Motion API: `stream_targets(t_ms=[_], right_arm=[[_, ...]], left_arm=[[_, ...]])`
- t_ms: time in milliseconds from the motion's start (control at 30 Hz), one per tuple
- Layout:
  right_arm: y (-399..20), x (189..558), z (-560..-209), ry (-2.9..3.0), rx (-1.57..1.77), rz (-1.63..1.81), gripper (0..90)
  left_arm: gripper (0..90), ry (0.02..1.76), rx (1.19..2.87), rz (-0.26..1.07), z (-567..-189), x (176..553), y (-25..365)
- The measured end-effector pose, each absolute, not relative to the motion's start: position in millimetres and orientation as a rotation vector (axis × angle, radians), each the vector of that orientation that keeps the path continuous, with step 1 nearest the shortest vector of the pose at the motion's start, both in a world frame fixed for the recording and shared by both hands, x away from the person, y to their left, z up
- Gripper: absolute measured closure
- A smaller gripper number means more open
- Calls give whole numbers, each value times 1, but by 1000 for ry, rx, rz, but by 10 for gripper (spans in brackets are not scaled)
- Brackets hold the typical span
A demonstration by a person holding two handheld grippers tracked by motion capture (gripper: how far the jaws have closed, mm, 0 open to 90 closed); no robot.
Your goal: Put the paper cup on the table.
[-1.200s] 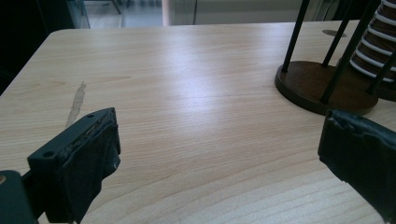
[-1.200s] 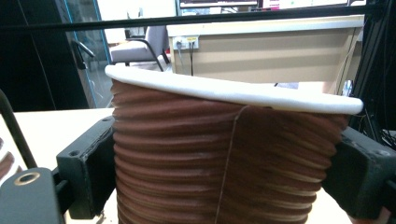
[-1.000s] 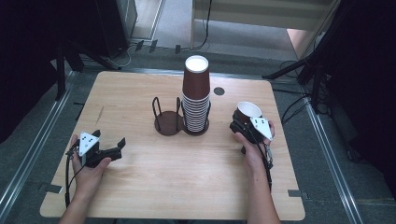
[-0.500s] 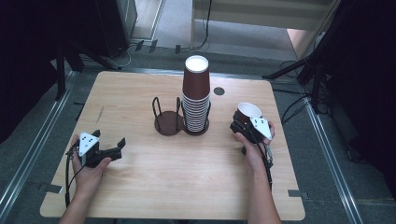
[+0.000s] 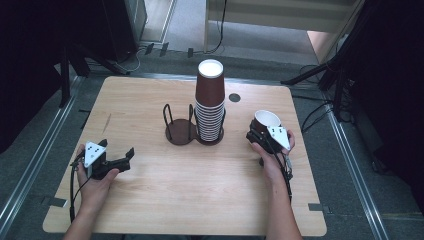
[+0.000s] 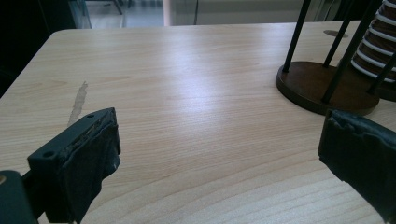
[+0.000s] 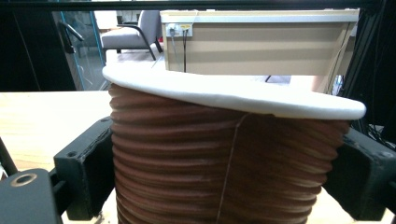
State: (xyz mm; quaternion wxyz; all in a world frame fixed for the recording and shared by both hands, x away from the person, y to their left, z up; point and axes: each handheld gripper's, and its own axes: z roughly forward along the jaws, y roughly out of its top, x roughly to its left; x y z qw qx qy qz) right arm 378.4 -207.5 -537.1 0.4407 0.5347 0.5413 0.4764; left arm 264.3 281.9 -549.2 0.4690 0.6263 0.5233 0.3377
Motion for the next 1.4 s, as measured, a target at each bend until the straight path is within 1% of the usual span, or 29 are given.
stream_targets(t_ms=[700,867,1033,1400], right_arm=[[-210,372,-544,1403,1322,1149,86],[-213,370,-541,1414,1312,1157,58],[-214,365,-537,1440,1291,1172,0],[-218,352,-528,1447,1281,1211,0]], left_arm=[[0,1284,1537,833,-549,264,282],[0,1283,1537,833,-549,264,282],[0,1285,1534,831,-549,264,282],[0,1286,1534,830,-549,264,282]])
